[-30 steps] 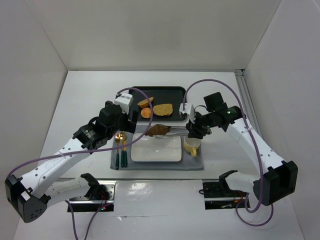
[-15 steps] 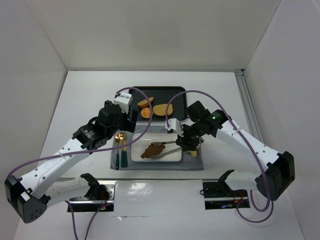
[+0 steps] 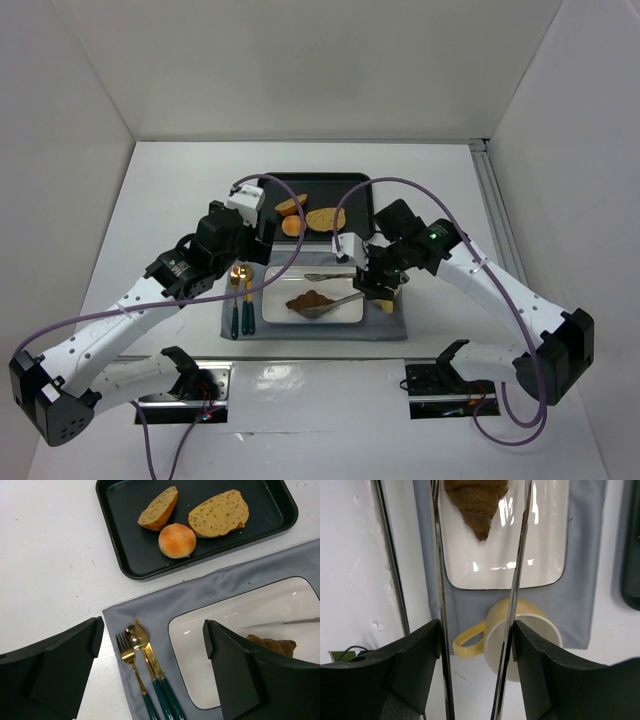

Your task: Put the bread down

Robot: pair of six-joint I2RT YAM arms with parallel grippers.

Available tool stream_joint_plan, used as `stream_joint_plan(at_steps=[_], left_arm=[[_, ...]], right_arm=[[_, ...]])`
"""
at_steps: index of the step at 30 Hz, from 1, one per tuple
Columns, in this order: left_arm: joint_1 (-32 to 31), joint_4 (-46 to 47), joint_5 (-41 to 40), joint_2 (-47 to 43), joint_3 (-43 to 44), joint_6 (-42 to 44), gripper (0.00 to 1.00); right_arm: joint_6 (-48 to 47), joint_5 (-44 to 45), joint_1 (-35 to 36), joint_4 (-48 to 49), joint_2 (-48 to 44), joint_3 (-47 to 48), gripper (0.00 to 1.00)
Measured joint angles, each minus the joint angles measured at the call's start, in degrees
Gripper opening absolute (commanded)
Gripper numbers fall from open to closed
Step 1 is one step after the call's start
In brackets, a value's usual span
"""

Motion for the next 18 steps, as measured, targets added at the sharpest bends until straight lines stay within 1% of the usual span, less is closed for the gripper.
stream_joint_plan(at_steps=[6,10,14,18], left_arm=[[0.00,0.00,0.00,0.00,0.00,0.00,1.00],[0.00,0.00,0.00,0.00,0.00,0.00,1.00],[0.00,0.00,0.00,0.00,0.00,0.00,1.00],[0.00,0.00,0.00,0.00,0.00,0.00,1.00]], right_arm=[[0.31,-0.61,-2.14,1.11,-2.03,4.68,0.63],[1.92,1.29,-4.00,6.32,-2.14,5.64,0.62],[3.80,4.35,-4.74,12.94,1.29,5.57,0.61],[5.66,6.49,-5.07,19.58,7.63,5.53,0.60]])
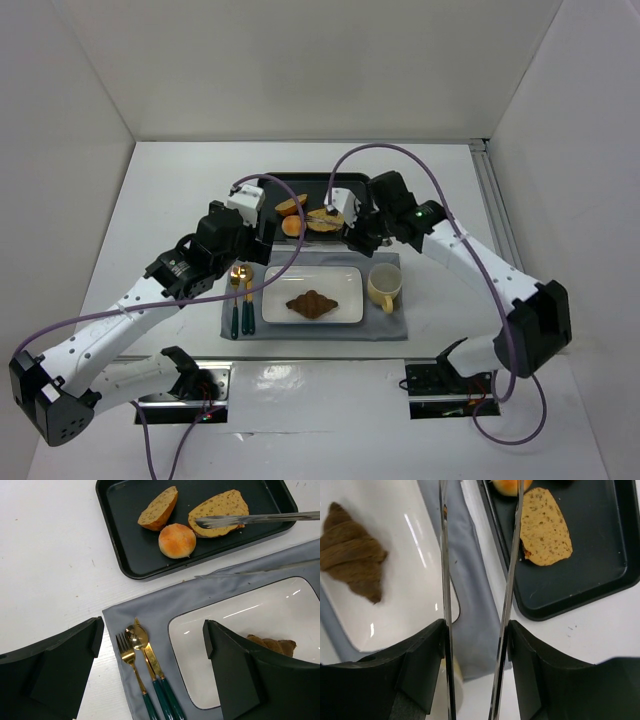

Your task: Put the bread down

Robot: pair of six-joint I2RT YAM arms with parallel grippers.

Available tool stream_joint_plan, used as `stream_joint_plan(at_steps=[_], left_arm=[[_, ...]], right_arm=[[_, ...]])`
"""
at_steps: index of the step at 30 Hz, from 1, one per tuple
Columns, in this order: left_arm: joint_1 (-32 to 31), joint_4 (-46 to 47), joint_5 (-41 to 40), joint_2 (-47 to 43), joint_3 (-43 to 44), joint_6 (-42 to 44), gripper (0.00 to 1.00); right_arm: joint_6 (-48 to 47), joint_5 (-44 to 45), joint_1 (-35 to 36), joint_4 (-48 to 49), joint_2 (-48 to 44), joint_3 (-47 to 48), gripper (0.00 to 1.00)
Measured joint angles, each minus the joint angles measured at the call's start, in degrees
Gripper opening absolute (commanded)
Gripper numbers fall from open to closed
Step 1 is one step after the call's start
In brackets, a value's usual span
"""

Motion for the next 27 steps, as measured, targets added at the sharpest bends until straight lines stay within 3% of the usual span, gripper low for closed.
stream_joint_plan(at_steps=[9,27], left_arm=[[0.00,0.00,-0.02,0.00,0.00,0.00,1.00],[0.52,0.00,-0.02,0.00,0.00,-0.02,1.00]], right_arm=[[1.46,2.34,-1.09,7.10,11.50,1.25,0.60],[1.75,2.47,-1.68,10.16,19.08,5.03,0.59]])
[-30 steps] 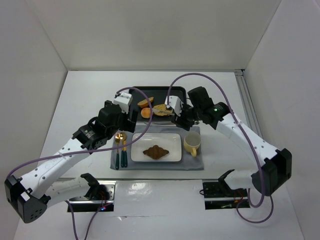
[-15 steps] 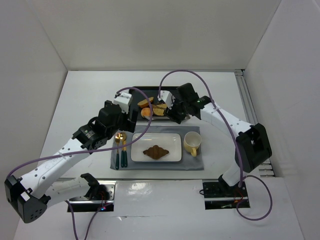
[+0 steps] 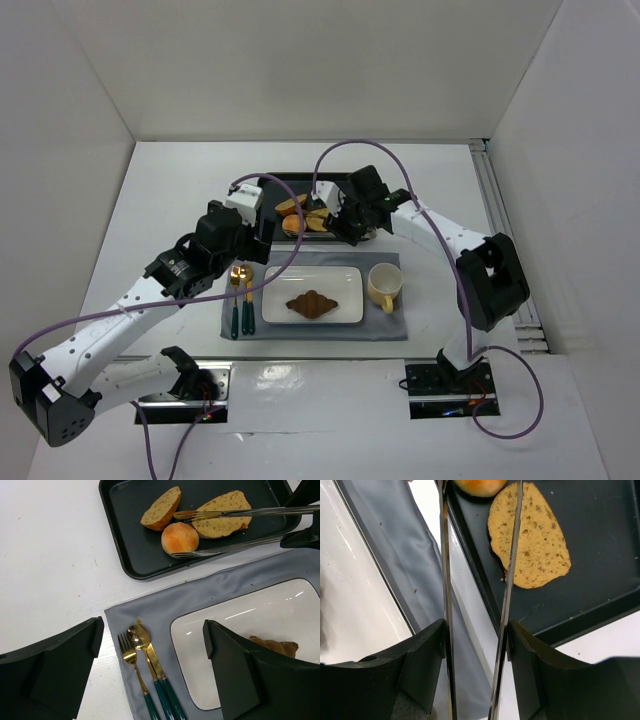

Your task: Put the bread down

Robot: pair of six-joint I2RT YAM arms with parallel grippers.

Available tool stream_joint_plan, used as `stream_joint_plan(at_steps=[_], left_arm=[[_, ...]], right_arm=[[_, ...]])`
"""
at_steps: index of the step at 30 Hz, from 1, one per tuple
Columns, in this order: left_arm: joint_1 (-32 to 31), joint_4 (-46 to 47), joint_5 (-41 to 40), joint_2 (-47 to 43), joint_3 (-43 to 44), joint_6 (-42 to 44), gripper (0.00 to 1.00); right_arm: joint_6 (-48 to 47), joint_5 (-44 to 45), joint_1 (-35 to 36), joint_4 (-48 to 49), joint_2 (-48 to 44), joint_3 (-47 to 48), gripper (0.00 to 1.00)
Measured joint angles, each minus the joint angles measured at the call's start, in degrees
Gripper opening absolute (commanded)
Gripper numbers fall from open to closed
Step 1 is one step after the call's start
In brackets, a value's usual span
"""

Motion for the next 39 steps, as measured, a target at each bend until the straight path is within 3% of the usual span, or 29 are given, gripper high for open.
stream_joint_plan(at_steps=[6,10,14,21,29,34,39], left_arm=[[0.00,0.00,0.00,-0.04,0.00,0.02,1.00],[0.00,0.00,0.00,-0.17,0.00,0.00,1.00],[0.00,0.00,0.00,-0.17,0.00,0.02,1.00],[0.00,0.00,0.00,-0.20,0.00,0.00,1.00],[0.00,0.00,0.00,-0.20,0.00,0.00,1.00],[0.00,0.00,-0.02,-0.20,0.00,0.00,1.00],[0.00,0.00,-0.02,-0.20,0.00,0.00,1.00]], right_arm=[[0.07,0.33,0.00,-0.39,1.38,0.13,0.54],[0.11,1.01,0.00,-0.61,1.38,0.15,0.31],[0.11,1.05,0.00,-0.63,1.36,0.15,0.24],[0.09,-0.55,0.00,-0.76,-2.05,-0.35,0.24],[-1.01,-6.21,0.00,-3.23,-16.72,-4.04,0.24],[-5.18,-11.78,0.55,-9.79,-23.87,-7.96,0.24],[-8.39,-14.03,2.49,-18.21,-24.87,-11.87,0.26]])
